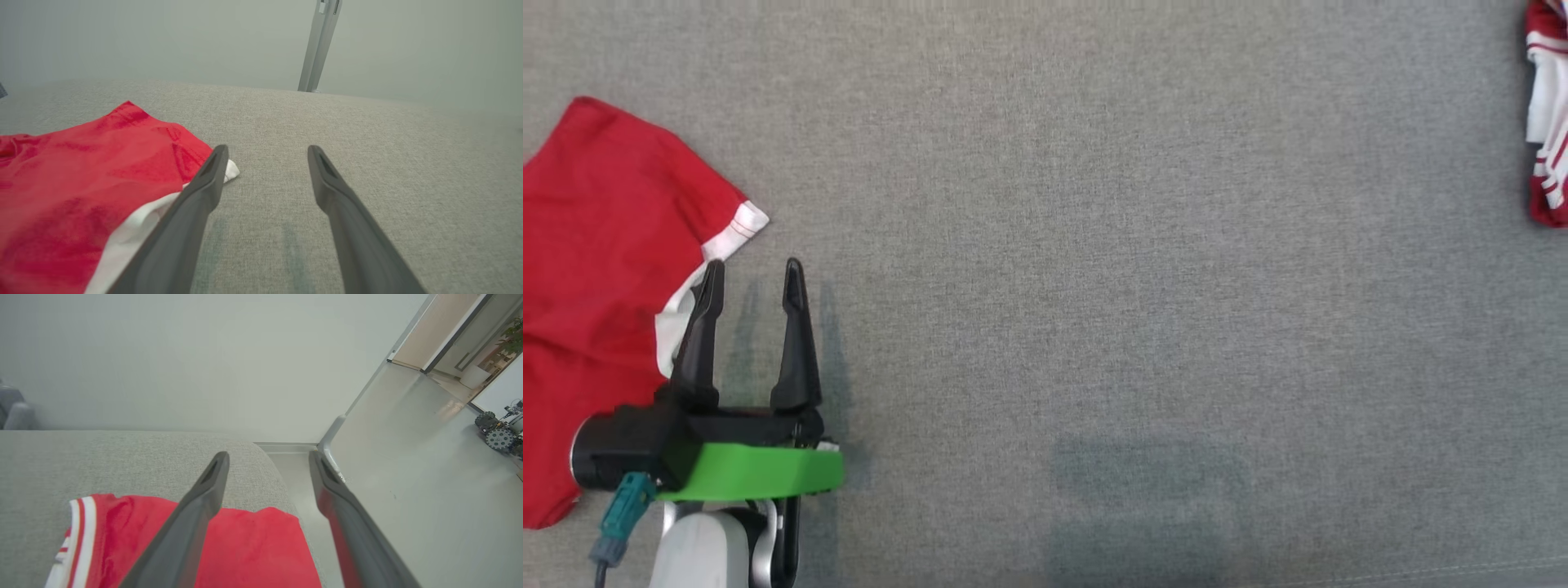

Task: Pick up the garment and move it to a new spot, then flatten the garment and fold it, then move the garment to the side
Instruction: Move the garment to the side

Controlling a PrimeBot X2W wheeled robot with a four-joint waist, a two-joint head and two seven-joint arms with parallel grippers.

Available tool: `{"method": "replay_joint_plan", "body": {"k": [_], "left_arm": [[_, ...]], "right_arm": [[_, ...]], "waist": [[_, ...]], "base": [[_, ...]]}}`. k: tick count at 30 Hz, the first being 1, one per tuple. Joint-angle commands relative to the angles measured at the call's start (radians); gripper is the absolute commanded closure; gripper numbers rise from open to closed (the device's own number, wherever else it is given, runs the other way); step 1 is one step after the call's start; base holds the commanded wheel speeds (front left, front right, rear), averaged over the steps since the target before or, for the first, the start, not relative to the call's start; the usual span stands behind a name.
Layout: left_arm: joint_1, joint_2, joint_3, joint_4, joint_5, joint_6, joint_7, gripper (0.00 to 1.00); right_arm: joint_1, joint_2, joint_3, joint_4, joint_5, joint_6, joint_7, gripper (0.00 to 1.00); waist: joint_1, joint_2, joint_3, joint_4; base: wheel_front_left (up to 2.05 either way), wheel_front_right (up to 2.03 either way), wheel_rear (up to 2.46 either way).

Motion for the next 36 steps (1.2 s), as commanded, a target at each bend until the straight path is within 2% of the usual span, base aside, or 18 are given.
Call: {"method": "replay_joint_plan", "body": {"k": [1,5,9,16,20,26,36], "left_arm": [[0.027,0.002,0.008,0.01,-0.012,0.007,0.0,0.0],[0.067,0.002,0.017,0.038,-0.025,0.006,0.0,0.0],[0.116,0.002,0.043,0.066,-0.05,0.017,0.0,0.0],[0.167,0.002,0.045,0.121,-0.063,0.012,0.0,0.0],[0.174,0.002,0.018,0.166,-0.056,0.006,0.0,0.0],[0.187,0.003,-0.024,0.265,-0.057,-0.006,0.0,0.0],[0.213,0.003,-0.035,0.296,-0.075,-0.008,0.0,0.0]], "right_arm": [[0.035,0.027,0.023,-0.033,-0.009,-0.001,-0.06,0.0],[0.14,0.103,0.088,-0.126,0.006,-0.001,-0.186,0.0],[0.302,0.178,0.152,-0.244,0.038,-0.001,-0.247,0.0],[0.601,0.34,0.195,-0.446,0.038,-0.001,-0.275,0.0],[0.731,0.402,0.194,-0.524,-0.005,-0.001,-0.275,0.0],[0.874,0.483,0.187,-0.577,-0.037,-0.001,-0.275,0.0],[0.956,0.545,0.19,-0.562,-0.07,-0.001,-0.275,0.0]], "waist": [[0.0,0.0047,-0.063,-0.017],[0.0,0.0047,-0.16,-0.024],[0.0,0.0047,-0.251,-0.026],[0.0,0.0047,-0.356,-0.013],[0.0,0.0047,-0.391,0.0],[0.0,0.0047,-0.461,0.008],[0.0,0.0047,-0.503,0.005]], "base": [[0.0,0.0,0.0],[0.0,0.0,0.0],[0.0,0.0,0.0],[0.0,0.0,0.0],[0.0,0.0,0.0],[0.0,0.0,0.0],[0.0,0.0,0.0]]}}
